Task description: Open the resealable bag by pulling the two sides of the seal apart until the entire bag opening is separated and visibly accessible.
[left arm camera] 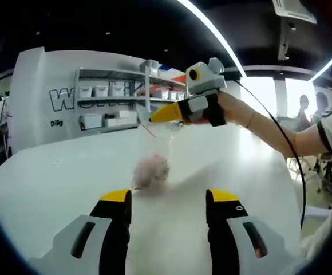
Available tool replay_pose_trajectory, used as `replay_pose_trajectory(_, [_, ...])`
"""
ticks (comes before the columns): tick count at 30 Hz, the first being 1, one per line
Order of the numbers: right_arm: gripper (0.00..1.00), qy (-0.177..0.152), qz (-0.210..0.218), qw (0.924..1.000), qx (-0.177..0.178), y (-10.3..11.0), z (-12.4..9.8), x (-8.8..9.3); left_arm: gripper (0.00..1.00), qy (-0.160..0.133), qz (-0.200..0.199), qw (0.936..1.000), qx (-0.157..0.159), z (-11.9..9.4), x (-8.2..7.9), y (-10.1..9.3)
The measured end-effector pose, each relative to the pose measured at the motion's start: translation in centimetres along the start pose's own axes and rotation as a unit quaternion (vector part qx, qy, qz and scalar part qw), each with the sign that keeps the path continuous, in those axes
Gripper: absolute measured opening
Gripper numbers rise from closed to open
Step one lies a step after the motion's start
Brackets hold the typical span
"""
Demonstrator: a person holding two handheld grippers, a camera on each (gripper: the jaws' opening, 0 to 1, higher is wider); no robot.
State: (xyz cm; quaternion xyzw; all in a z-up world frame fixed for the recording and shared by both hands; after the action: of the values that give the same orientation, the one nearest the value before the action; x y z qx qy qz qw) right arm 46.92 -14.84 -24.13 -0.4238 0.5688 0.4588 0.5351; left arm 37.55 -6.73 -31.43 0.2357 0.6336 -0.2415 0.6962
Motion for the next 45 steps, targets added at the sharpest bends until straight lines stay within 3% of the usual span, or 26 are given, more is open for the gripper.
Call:
replay_pose_trajectory(10, [0.00, 0.000, -0.009, 1.0000, 0.001, -2.0, 0.4, -0.5, 0.55, 0.004, 0.002, 1.0000, -0.006, 0.0, 0.0, 0.4])
replay_pose_trajectory(17, [0.00, -0.006, -0.012, 0.9999, 0.001, -2.5, 0.7, -0.4, 0.55, 0.008, 0.009, 0.9998, -0.014, 0.5, -1.1, 1.3])
replay_pose_trajectory(36, [0.00, -0.008, -0.046, 0.9989, 0.010, -6.5, 1.7, -1.3, 0.55, 0.024, 0.010, 0.9992, -0.031, 0.6, 0.0, 2.1])
replay_pose_trajectory(45, [0.00, -0.017, -0.038, 0.9989, 0.021, -8.1, 1.9, -1.0, 0.55, 0.032, 0.004, 0.9991, -0.029, 0.8, 0.3, 2.0])
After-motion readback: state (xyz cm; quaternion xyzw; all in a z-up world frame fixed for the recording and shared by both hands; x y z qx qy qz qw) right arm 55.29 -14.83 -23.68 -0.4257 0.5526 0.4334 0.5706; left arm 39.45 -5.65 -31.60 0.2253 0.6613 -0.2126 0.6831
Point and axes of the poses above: the point that each gripper's makers call its tool centre point, and the gripper's own axes: z roughly forward along the fingers, y roughly to its left, x roughly out of its underside, the point moved 3 cm from there along -z, roughly backward along the fingers, and after that the axes turned 15 degrees about -y, right-handed, at the moved point
